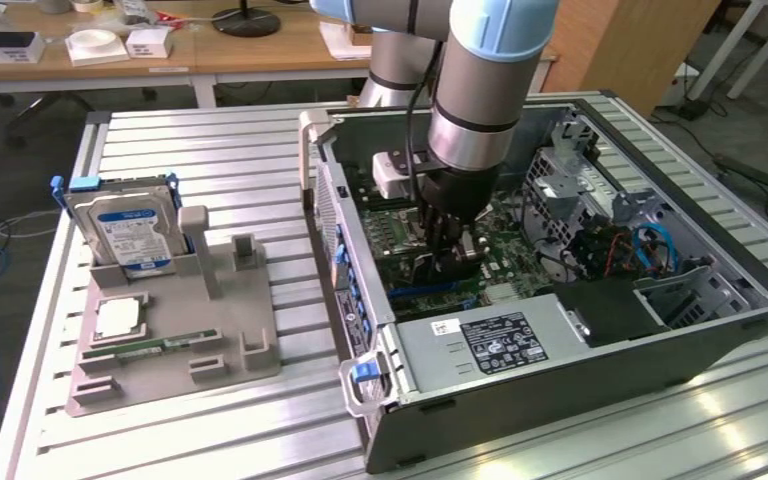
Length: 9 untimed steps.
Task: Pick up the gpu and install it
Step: 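Insert the gpu into the slot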
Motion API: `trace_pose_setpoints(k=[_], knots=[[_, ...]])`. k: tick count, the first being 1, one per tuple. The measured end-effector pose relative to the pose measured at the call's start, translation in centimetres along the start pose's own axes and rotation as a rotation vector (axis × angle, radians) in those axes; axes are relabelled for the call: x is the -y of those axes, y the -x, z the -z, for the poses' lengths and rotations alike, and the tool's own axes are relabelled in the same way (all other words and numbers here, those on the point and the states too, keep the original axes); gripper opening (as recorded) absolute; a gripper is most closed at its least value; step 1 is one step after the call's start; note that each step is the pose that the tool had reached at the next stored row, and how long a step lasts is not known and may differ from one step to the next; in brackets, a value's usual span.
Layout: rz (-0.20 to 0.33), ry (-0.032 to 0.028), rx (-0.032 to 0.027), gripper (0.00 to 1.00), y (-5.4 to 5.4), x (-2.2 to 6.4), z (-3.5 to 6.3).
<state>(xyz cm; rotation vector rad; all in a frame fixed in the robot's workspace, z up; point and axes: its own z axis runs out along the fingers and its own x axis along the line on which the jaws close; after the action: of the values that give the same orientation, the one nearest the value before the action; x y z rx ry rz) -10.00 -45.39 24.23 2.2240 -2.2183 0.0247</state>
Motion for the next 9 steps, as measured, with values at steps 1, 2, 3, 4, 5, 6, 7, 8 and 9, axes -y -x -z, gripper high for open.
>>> trace_pose_setpoints(k=[1, 2, 3, 4, 5, 6, 7, 8, 9], knots=[[0.0, 0.0, -0.0001, 0.26, 0.0, 0.0, 0.0], [0.0, 0.0, -0.0001, 0.26, 0.0, 0.0, 0.0], [0.0, 0.0, 0.0, 0.26, 0.0, 0.0, -0.01], [0.0, -0.0001, 0.0001, 0.26, 0.0, 0.0, -0.01], [0.0, -0.0001, 0.0001, 0.26, 0.0, 0.0, -0.01], [0.0, -0.0001, 0.0002, 0.26, 0.0, 0.0, -0.04], [0.0, -0.0003, 0.0006, 0.26, 0.01, 0.0, -0.1], [0.0, -0.0002, 0.0004, 0.26, 0.01, -0.01, -0.11], [0.0, -0.0002, 0.0003, 0.26, 0.0, -0.01, -0.11]])
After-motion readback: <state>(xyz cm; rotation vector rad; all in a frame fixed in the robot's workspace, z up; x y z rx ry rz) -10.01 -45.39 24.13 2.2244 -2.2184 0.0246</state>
